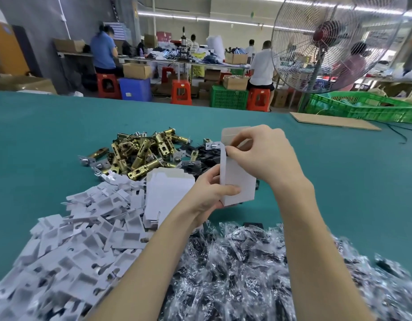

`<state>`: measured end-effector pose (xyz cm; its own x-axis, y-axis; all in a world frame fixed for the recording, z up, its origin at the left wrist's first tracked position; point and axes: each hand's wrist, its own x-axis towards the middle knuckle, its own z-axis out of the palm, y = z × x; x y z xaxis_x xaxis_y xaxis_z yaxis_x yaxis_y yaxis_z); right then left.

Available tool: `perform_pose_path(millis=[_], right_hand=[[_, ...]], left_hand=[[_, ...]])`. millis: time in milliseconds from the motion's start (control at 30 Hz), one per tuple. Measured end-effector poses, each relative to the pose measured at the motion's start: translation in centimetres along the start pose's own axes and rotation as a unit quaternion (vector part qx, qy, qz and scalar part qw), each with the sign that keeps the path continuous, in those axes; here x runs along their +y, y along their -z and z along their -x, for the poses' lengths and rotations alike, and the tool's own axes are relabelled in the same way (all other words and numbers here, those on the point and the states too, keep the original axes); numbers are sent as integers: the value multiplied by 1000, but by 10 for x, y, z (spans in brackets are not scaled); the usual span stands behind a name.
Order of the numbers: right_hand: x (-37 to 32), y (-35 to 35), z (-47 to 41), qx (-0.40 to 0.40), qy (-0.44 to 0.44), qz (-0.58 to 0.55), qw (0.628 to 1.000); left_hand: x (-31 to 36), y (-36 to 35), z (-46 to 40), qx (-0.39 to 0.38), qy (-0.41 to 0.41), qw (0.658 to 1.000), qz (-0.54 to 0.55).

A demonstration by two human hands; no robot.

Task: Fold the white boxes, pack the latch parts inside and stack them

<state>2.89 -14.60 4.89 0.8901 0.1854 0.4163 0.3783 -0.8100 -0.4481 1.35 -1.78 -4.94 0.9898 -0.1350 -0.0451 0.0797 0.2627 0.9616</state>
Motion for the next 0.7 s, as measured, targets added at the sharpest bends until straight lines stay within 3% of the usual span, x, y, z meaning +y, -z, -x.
perform_pose_path(millis=[67, 167, 367, 533, 700], right_hand=[[-3, 0, 0, -6, 17, 10, 1000], [-9, 4, -1, -28, 45, -81, 995], [-3, 13, -1, 30, 50, -187, 981], [-5, 8, 1, -23, 47, -168, 984], [-28, -2, 10, -99, 93, -158, 978]], left_hand=[[0, 2, -1, 4, 0, 1000, 21], [0, 4, 0, 3, 11, 998, 57], [4, 4, 1, 15, 66, 990, 126], [7, 4, 6, 44, 123, 969, 210], [10, 4, 7, 24, 110, 959, 260]])
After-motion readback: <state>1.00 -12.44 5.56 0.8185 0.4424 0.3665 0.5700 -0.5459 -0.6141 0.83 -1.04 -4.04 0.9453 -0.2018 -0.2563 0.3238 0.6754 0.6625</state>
